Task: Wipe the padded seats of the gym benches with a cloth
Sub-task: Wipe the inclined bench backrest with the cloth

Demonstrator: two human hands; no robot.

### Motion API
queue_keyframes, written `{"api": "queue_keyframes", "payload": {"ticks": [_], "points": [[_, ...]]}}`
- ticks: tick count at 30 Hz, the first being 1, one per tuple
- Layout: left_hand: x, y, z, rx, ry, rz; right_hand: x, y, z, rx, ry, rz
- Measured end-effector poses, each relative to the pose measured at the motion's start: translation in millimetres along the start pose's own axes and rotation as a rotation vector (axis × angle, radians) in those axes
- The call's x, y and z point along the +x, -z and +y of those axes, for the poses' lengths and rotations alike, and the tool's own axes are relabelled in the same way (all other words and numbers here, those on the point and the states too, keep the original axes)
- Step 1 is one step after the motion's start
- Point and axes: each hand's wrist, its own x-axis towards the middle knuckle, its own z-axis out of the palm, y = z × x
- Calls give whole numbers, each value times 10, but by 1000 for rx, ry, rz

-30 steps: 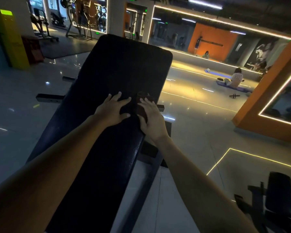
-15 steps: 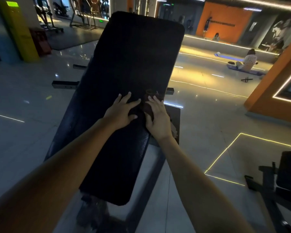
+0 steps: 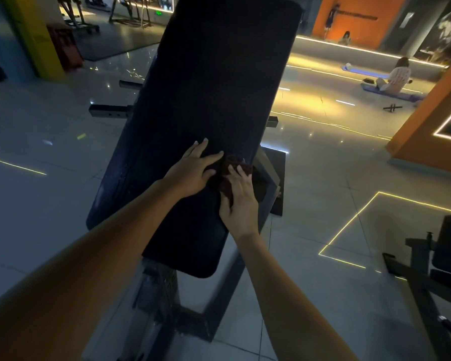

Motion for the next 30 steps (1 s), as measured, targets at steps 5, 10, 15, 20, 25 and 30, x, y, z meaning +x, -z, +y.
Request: {"api": "queue_keyframes", "payload": {"ticks": [5,10,15,20,25,30], "points": [[-124,-49,-20,-36,31,-42,-253,-79,-69,5,-10,-7],[-247,-104,-21,-45,38,-51,-456,-131,-142,-6,-14,-9],[-366,-212,-53,-3,10,-20,-559,-144,-181,-17,8,-20],[-484,-308,-94,94,1,0,-715,-159,-185,-20,43,-24],[-546,-343,-112,163,-18,15,-830,-173,-152,-36,66,-34],[-603,-348,-178,170,-32,25,-989,-153,-152,-49,97,-92]]}}
